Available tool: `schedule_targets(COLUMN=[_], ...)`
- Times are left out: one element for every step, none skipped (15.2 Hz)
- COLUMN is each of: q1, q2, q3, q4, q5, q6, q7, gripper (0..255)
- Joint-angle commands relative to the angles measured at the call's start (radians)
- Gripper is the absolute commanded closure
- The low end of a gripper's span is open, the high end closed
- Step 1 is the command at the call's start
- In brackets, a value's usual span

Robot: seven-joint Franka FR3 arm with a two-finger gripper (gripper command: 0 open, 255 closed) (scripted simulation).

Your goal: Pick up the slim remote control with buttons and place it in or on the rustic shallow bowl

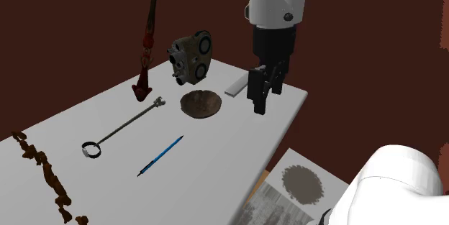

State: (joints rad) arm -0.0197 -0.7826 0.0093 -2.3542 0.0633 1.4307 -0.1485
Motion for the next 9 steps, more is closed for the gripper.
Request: schedule_targets(q1=[0.000, 0.002, 0.005, 0.007, 0.009, 0.010, 0.012, 0.015, 0.017], q2=[0.000, -0.003, -0.003, -0.002, 0.002, 0.008, 0.016, 0.026, 0.039], q3=[0.000, -0.024, -0.049, -0.074, -0.099, -0.124, -0.149, -0.175, -0.201], q4=[0.000, -0.016, -0.031, -0.044, -0.055, -0.065, -0.073, -0.079, -0.084], q5=[0.000, -0.023, -0.047, -0.070, -0.093, -0.115, -0.137, -0.159, -0.179], q6=[0.000, 0.015, 0.032, 0.049, 0.068, 0.087, 0.108, 0.129, 0.151], q7=[0.000, -0.050, -0.100, -0.149, -0.199, -0.248, -0.297, -0.345, -0.393], gripper=[0, 0, 0, 0, 0, 0, 0, 0, 0])
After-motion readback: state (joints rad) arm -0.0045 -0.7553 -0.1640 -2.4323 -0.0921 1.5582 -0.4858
